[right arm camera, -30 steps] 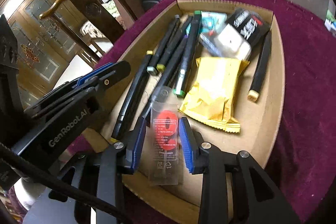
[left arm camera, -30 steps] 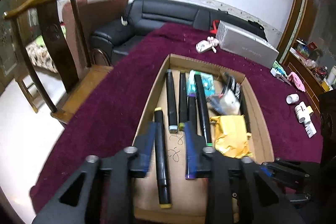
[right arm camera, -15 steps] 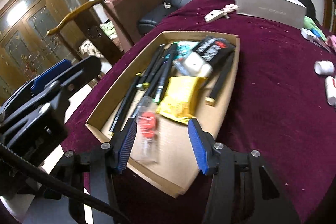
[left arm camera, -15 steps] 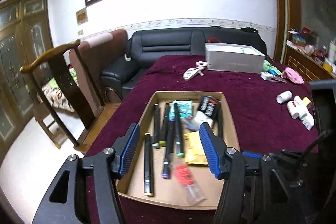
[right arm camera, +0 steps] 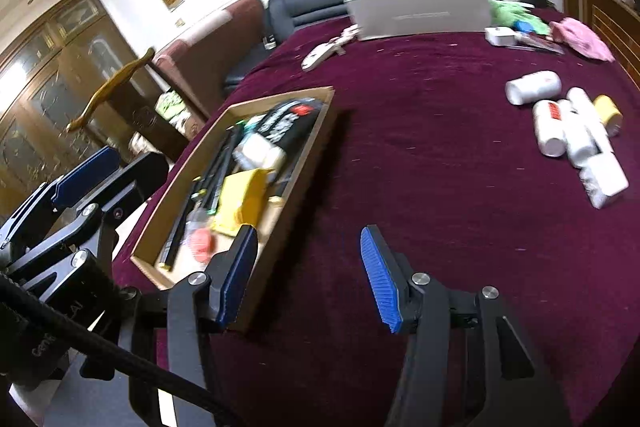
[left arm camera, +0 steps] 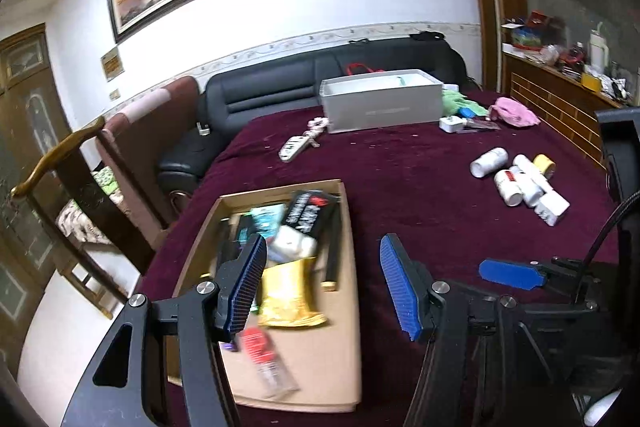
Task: Organize objects
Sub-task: 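Move both tools back toward the white bottles on the table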
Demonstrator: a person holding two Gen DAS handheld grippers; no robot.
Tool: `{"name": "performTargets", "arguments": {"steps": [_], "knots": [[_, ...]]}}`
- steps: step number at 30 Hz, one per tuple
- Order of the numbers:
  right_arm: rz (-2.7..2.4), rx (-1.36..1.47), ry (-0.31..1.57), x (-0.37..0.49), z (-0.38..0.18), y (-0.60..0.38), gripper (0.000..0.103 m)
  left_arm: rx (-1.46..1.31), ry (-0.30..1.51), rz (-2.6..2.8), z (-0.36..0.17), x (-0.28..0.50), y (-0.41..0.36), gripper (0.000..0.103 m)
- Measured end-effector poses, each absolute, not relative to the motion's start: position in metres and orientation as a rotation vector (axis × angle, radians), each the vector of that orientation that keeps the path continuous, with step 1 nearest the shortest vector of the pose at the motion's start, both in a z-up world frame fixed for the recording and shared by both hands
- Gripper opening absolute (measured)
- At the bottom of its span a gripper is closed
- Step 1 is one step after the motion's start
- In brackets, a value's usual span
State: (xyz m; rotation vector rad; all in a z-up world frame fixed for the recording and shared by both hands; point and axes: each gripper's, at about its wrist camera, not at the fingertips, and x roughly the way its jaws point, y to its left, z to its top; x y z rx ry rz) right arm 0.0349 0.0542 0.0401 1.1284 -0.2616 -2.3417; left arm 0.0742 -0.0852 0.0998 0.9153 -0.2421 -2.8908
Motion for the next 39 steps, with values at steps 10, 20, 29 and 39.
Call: {"name": "performTargets", "arguments": {"steps": [10, 20, 29, 39], "knots": [[-2.564, 1.150, -0.486, 0.001, 0.038, 0.183, 0.053, 1.228, -0.250, -2.947, 0.043, 0.034, -0.019, 0.058], [-2.631, 1.212, -0.628, -0.048, 0.031, 0.256, 0.054, 1.523, -0.117, -2.856, -0.022, 0.008, -0.004, 0.059], [-2.508, 1.288, -0.494, -0.108, 0.023, 0.202, 0.054, 1.554, -0.151, -2.887, -0.028, 0.013, 0.002, 0.090], [-2.532, 1.481, -0.383, -0.144, -0.007, 0.178, 0.054, 1.590, -0.166, -2.889, -0.029, 0.009, 0.007, 0.101]]}}
